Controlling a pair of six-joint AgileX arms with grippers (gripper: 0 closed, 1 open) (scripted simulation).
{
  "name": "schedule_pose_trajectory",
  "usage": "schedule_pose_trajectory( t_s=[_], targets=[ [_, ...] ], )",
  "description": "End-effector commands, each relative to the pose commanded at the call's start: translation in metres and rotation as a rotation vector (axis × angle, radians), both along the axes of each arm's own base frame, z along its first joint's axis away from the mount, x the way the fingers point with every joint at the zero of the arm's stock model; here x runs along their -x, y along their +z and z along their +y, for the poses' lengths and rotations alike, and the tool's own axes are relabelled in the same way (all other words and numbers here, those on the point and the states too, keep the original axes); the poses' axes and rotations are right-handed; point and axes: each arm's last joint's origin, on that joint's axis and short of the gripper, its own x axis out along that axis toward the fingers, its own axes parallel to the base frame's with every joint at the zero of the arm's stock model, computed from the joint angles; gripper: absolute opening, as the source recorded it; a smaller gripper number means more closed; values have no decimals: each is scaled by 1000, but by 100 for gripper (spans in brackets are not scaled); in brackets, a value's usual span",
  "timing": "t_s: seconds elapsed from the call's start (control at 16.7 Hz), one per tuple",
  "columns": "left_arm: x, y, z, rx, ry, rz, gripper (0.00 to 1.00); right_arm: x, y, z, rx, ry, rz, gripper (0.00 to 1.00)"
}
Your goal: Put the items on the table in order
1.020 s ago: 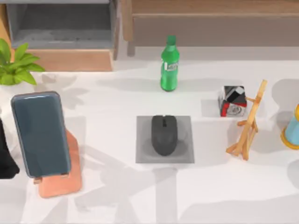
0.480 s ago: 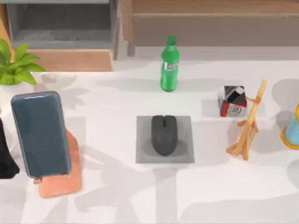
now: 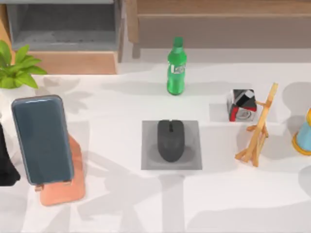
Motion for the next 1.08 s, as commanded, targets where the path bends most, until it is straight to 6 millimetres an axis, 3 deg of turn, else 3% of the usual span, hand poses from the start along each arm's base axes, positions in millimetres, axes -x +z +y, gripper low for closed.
schedule_pose_trajectory(
  t_s=[0.9,1.08],
  targets=[
    [0,0,0,0,0,0,100,0,10,-1,-2,-1,-2,0],
    [0,0,0,0,0,0,100,-9,35,-3,35,-25,-102,0]
  ],
)
